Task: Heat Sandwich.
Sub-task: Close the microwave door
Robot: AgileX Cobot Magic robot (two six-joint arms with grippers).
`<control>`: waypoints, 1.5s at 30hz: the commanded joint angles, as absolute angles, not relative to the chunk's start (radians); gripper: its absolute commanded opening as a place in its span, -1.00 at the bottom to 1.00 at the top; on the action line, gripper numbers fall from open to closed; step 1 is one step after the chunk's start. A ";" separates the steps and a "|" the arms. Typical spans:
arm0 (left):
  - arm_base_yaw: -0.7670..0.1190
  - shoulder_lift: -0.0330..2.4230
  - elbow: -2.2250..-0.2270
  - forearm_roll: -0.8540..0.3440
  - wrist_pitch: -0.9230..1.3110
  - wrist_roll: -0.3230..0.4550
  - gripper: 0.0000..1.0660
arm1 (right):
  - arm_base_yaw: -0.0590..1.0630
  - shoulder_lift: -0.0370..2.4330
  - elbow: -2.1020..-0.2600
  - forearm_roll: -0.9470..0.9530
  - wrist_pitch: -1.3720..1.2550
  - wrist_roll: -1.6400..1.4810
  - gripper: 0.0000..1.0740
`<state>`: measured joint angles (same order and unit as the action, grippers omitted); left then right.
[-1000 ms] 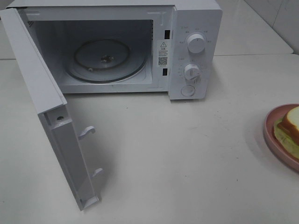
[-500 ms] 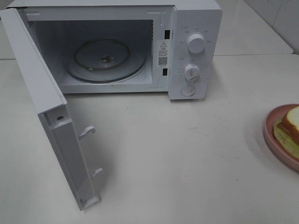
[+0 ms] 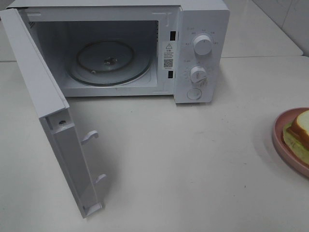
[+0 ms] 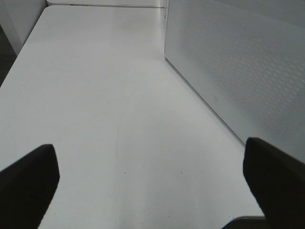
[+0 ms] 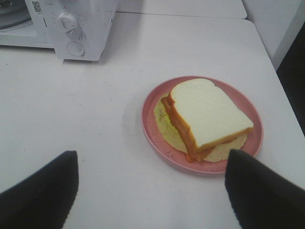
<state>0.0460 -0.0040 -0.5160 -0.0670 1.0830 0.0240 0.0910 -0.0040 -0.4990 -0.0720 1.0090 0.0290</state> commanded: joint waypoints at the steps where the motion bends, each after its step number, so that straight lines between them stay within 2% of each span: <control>1: 0.049 -0.010 -0.515 -0.068 1.074 0.025 0.83 | 0.085 -0.031 -0.499 -0.072 0.994 0.037 0.42; 35: 0.049 0.008 -0.548 -0.067 1.055 0.025 0.80 | 0.085 -0.031 -0.499 -0.072 0.994 0.037 0.42; 42: 0.049 0.133 -0.557 -0.053 0.997 0.028 0.59 | 0.085 -0.031 -0.499 -0.072 0.994 0.037 0.42; 43: 0.049 0.168 -0.557 -0.054 0.953 0.027 0.47 | 0.085 -0.031 -0.499 -0.072 0.994 0.037 0.42; 45: 0.049 0.185 -0.557 -0.054 0.935 0.027 0.41 | 0.085 -0.031 -0.499 -0.072 0.994 0.037 0.42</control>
<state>0.0460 0.1620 -0.5510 -0.0590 0.9850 0.0260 0.0910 -0.0040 -0.4990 -0.0720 1.0090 0.0300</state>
